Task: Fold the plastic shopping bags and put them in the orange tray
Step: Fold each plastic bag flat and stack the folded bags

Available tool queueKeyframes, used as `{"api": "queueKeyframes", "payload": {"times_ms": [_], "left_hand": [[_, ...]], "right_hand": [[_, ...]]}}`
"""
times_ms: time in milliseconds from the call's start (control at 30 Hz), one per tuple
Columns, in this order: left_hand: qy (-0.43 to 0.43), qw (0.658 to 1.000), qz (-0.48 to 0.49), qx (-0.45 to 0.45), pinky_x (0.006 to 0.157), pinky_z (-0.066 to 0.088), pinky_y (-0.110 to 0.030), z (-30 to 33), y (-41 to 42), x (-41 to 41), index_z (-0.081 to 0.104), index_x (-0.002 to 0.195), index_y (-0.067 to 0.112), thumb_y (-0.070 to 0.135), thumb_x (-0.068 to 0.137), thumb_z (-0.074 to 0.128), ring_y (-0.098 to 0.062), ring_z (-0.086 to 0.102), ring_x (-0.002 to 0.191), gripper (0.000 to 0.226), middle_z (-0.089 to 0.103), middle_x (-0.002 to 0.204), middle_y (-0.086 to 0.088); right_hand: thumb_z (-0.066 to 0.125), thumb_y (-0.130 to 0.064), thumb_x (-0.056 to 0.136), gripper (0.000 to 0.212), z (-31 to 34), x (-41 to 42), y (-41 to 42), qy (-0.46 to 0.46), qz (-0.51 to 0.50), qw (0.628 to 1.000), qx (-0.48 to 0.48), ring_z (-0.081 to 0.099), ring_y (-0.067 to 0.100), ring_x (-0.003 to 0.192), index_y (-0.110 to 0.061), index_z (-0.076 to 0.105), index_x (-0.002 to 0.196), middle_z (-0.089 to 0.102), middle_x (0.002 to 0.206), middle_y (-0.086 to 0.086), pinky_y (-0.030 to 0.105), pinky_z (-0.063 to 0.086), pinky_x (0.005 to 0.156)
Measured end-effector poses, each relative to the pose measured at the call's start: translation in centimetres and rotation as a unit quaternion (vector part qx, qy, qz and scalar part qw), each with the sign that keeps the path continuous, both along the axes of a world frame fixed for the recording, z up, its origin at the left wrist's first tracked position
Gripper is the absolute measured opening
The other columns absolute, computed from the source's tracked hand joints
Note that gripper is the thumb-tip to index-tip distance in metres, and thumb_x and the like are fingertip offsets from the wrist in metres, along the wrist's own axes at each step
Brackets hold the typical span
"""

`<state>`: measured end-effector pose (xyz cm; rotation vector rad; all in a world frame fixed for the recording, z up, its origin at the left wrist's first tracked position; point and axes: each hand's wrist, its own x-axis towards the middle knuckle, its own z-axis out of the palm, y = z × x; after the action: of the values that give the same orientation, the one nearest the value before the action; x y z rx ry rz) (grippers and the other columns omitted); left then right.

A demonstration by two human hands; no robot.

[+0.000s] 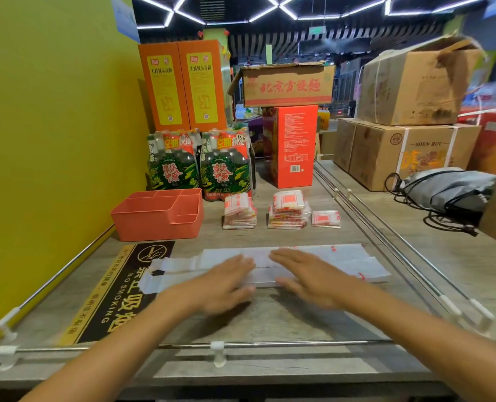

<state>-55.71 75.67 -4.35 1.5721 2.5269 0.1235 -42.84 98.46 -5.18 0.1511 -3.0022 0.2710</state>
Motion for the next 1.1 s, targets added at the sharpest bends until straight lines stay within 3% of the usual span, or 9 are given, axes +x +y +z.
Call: {"api": "queueKeyframes", "payload": {"times_ms": [167, 400, 567, 633, 800, 900, 933, 1033, 1100], "left_hand": [[-0.038, 0.995, -0.003, -0.087, 0.121, -0.014, -0.029, -2.6, 0.8, 2.1, -0.016, 0.158, 0.028, 0.068, 0.1, 0.018, -0.005, -0.026, 0.148, 0.078, -0.024, 0.164, 0.009], [-0.036, 0.991, 0.002, -0.13, 0.122, -0.017, -0.036, -3.1, -0.7, 1.1, -0.018, 0.156, 0.038, 0.067, 0.101, 0.016, -0.01, -0.033, 0.146, 0.071, -0.031, 0.16, 0.012], [-0.045, 0.99, 0.017, -0.132, 0.118, -0.022, -0.036, -3.8, -1.6, 0.6, -0.024, 0.152, 0.041, 0.07, 0.099, 0.014, -0.011, -0.04, 0.141, 0.071, -0.04, 0.155, 0.014], [-0.046, 0.989, 0.019, -0.136, 0.118, -0.022, -0.037, -3.7, -1.7, 0.7, -0.024, 0.152, 0.042, 0.071, 0.098, 0.014, -0.012, -0.041, 0.14, 0.071, -0.04, 0.154, 0.014], [-0.049, 0.988, 0.039, -0.142, 0.121, -0.018, -0.039, -3.4, -1.7, 1.0, -0.023, 0.153, 0.04, 0.072, 0.097, 0.015, -0.015, -0.038, 0.143, 0.074, -0.037, 0.157, 0.009], [-0.037, 0.987, 0.057, -0.145, 0.123, -0.013, -0.038, -2.9, -1.9, 1.3, -0.019, 0.156, 0.035, 0.071, 0.098, 0.017, -0.017, -0.031, 0.148, 0.077, -0.031, 0.161, 0.005], [-0.037, 0.988, 0.058, -0.138, 0.123, -0.011, -0.037, -2.7, -1.9, 1.3, -0.016, 0.157, 0.033, 0.071, 0.098, 0.018, -0.017, -0.028, 0.149, 0.078, -0.029, 0.162, 0.006], [-0.024, 0.995, 0.019, -0.091, 0.122, -0.007, -0.031, -2.2, -1.2, 1.1, -0.004, 0.16, 0.033, 0.066, 0.101, 0.025, -0.013, -0.017, 0.153, 0.074, -0.015, 0.166, 0.01], [-0.001, 0.998, -0.011, -0.054, 0.122, 0.0, -0.028, -2.3, -0.5, 0.6, 0.008, 0.16, 0.035, 0.06, 0.103, 0.028, -0.011, -0.005, 0.154, 0.066, -0.002, 0.168, 0.009]], "right_hand": [[0.018, -0.076, 0.096, 0.083, -2.0, 0.8, -3.5, -0.167, 0.007, 0.986, -0.014, -0.013, 0.004, 0.152, -0.032, -0.009, 0.16, -0.011, 0.167, -0.013, 0.033, -0.007, 0.124], [0.012, -0.08, 0.09, 0.083, -1.6, 3.0, -0.9, -0.232, -0.043, 0.972, -0.002, -0.026, 0.009, 0.149, -0.038, -0.011, 0.158, -0.024, 0.163, -0.017, 0.042, -0.013, 0.123], [-0.003, -0.096, 0.062, 0.108, -0.9, 7.0, 4.0, -0.261, -0.137, 0.955, -0.009, -0.028, 0.022, 0.149, -0.043, -0.018, 0.155, -0.031, 0.16, -0.013, 0.048, -0.012, 0.123], [0.002, -0.094, 0.064, 0.107, -0.4, 8.2, 5.3, -0.287, -0.175, 0.942, -0.013, -0.027, 0.025, 0.15, -0.041, -0.018, 0.155, -0.032, 0.16, -0.01, 0.049, -0.01, 0.123], [0.016, -0.08, 0.089, 0.091, 0.6, 8.8, 5.5, -0.307, -0.214, 0.927, 0.003, -0.017, 0.032, 0.153, -0.03, -0.012, 0.16, -0.021, 0.166, 0.003, 0.051, -0.001, 0.123], [0.007, -0.092, 0.071, 0.111, 1.1, 8.1, 5.4, -0.273, -0.207, 0.938, 0.047, 0.007, 0.038, 0.153, -0.024, 0.019, 0.158, 0.012, 0.167, 0.008, 0.053, 0.015, 0.122], [0.006, -0.094, 0.066, 0.114, 1.3, 7.8, 5.3, -0.246, -0.191, 0.949, 0.055, 0.007, 0.037, 0.153, -0.025, 0.024, 0.156, 0.014, 0.166, 0.006, 0.053, 0.015, 0.123], [0.025, -0.073, 0.089, 0.08, 1.3, 6.4, 4.0, -0.176, -0.102, 0.979, 0.027, -0.003, 0.024, 0.156, -0.035, 0.016, 0.159, 0.003, 0.169, -0.008, 0.044, 0.004, 0.124], [0.036, -0.06, 0.099, 0.064, 0.9, 5.1, 3.0, -0.148, -0.058, 0.987, 0.022, 0.007, 0.018, 0.155, -0.037, 0.024, 0.157, 0.013, 0.167, -0.011, 0.04, 0.009, 0.124]]}}
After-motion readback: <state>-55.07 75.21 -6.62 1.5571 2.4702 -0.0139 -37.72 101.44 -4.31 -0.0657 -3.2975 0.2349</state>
